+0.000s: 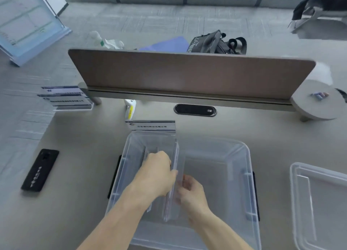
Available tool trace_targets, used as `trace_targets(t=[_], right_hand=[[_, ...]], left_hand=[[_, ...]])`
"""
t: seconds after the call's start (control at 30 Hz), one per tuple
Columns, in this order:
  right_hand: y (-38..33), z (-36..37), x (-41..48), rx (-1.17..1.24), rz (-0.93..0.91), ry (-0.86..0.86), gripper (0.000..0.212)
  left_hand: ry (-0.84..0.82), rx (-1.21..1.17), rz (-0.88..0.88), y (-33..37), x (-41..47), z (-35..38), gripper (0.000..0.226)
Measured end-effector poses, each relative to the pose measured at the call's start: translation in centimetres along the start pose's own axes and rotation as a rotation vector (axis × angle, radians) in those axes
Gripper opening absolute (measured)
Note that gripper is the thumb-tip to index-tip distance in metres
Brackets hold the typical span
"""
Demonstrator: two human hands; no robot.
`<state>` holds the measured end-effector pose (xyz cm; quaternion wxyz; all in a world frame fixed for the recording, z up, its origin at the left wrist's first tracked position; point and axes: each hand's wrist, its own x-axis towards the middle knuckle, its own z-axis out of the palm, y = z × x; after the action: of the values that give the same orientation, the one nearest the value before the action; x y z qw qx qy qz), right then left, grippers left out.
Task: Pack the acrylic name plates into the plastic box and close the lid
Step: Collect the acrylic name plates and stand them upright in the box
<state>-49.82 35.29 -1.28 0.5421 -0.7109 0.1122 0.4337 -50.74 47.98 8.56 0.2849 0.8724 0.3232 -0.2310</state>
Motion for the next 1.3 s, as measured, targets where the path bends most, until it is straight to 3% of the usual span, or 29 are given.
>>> trace_targets(t=[0.1,0.2,0.37,0.47,0.7,0.87,1.3], right_hand=[[1.5,0.1,1.7,-0.081,0.015,-0.016,0.019],[2.9,0.0,3.5,-0.146,-0.014,0.018,0.049],[4.5,1.0,6.2,-0.196,-0.062,0.041,0.043],[5.0,1.3,7.2,-0.233,-0.099,0.038,0.054],[5.5,2.1,8.5,-0.212,-0.091,0.043,0.038],[5.8,2.3,8.6,-0.217,-0.119,0.035,0.043],[7.1,3.1,9.5,-0.255,-0.120,0.044,0.024]], left_hand=[[-0.004,-0.028,-0.025,-1.7,1.7,3.3,0.046],[0.011,-0.004,-0.043,-2.8,3.0,5.8,0.046],[0.058,0.035,-0.055,-3.9,4.9,8.1,0.039],[0.082,0.063,-0.044,-4.2,5.8,8.6,0.035],[0.109,0.116,-0.051,-4.4,7.2,9.3,0.031],[0.099,0.157,-0.069,-4.4,7.2,8.7,0.027],[0.159,0.145,-0.068,-5.3,7.1,9.2,0.034]])
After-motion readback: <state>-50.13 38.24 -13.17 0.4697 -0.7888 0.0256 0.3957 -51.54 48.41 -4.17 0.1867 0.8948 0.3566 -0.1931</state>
